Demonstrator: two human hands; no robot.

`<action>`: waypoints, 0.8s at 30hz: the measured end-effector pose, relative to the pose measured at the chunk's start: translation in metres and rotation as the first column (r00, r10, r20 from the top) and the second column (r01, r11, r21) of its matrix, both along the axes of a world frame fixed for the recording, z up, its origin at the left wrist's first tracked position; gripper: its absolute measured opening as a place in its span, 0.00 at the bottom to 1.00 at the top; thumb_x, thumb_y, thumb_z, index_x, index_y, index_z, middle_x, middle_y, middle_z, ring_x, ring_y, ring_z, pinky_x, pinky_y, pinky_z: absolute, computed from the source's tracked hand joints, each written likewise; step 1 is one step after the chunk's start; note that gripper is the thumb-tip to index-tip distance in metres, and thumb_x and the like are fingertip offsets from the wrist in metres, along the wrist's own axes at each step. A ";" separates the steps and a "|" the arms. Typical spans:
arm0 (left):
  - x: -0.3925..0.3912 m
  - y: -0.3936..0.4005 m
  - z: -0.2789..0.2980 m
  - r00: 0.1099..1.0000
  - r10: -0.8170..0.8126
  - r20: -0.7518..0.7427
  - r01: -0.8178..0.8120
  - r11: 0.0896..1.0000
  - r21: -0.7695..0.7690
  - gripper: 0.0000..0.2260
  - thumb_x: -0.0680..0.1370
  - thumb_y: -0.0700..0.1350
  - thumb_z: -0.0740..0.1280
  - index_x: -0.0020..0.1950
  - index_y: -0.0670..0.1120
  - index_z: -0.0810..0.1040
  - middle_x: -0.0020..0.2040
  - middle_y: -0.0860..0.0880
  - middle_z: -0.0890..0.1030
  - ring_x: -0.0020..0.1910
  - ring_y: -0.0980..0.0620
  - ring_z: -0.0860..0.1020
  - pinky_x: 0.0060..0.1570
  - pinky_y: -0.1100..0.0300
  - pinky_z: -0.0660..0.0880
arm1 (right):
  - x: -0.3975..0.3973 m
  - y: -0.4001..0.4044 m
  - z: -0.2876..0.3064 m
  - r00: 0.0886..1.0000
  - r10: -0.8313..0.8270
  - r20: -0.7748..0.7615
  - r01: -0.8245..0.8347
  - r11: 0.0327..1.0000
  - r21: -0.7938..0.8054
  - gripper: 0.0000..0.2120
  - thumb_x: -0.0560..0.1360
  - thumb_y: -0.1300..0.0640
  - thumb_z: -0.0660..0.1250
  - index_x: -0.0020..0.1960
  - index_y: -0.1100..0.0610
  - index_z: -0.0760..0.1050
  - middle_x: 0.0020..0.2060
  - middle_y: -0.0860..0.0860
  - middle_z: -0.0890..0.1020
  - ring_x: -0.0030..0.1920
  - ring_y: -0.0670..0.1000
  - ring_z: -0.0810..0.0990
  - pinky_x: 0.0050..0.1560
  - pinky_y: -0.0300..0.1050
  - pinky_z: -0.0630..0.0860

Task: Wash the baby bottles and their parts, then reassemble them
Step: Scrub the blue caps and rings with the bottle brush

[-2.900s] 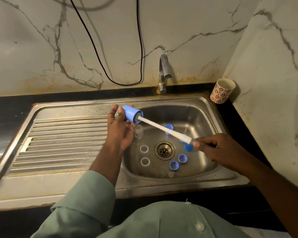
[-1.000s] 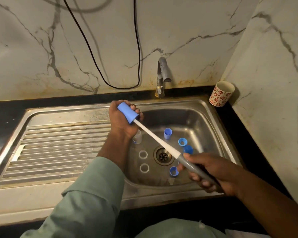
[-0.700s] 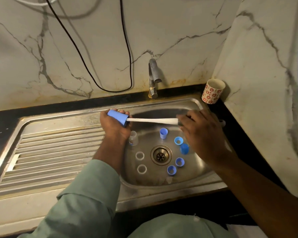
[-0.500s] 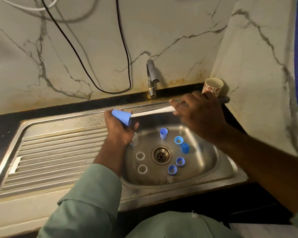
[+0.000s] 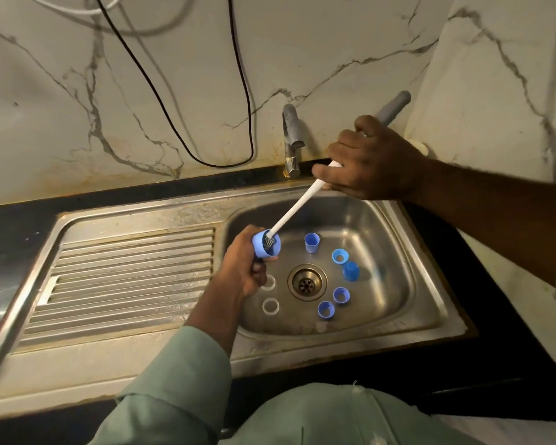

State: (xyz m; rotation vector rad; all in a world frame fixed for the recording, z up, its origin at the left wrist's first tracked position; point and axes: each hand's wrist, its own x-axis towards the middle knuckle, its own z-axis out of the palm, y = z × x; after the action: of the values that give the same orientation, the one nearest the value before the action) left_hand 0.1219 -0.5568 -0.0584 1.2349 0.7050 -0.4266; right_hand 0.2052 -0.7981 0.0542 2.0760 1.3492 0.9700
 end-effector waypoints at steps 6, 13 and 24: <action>-0.002 0.006 0.000 0.958 0.269 0.096 -0.262 0.962 -0.080 0.10 0.76 0.45 0.60 0.37 0.44 0.77 0.32 0.44 0.74 0.18 0.55 0.61 0.18 0.67 0.55 | -0.023 -0.002 -0.013 0.906 -0.099 -0.411 0.116 0.993 0.017 0.23 0.80 0.40 0.50 0.52 0.51 0.80 0.32 0.51 0.78 0.30 0.52 0.75 0.30 0.40 0.64; -0.006 0.028 0.012 0.852 0.402 0.335 -0.439 0.898 0.039 0.03 0.78 0.40 0.66 0.46 0.42 0.79 0.36 0.46 0.77 0.30 0.53 0.76 0.24 0.65 0.71 | -0.048 0.020 -0.032 0.418 -0.304 -0.856 0.577 0.817 -0.008 0.21 0.78 0.38 0.57 0.49 0.51 0.82 0.34 0.49 0.80 0.36 0.51 0.78 0.39 0.43 0.74; -0.002 0.035 0.014 0.886 0.138 0.443 -0.295 0.904 0.309 0.07 0.79 0.43 0.69 0.41 0.48 0.80 0.33 0.50 0.79 0.31 0.54 0.78 0.25 0.65 0.74 | -0.077 0.028 -0.059 0.060 -0.072 -0.996 0.649 0.761 -0.016 0.16 0.78 0.45 0.63 0.38 0.53 0.80 0.26 0.49 0.75 0.28 0.47 0.70 0.33 0.44 0.67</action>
State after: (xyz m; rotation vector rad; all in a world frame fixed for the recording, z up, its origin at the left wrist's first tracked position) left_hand 0.1194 -0.5219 -0.0440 1.5187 0.5628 0.1720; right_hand 0.1283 -0.7699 -0.0047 3.4444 0.7924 -0.6877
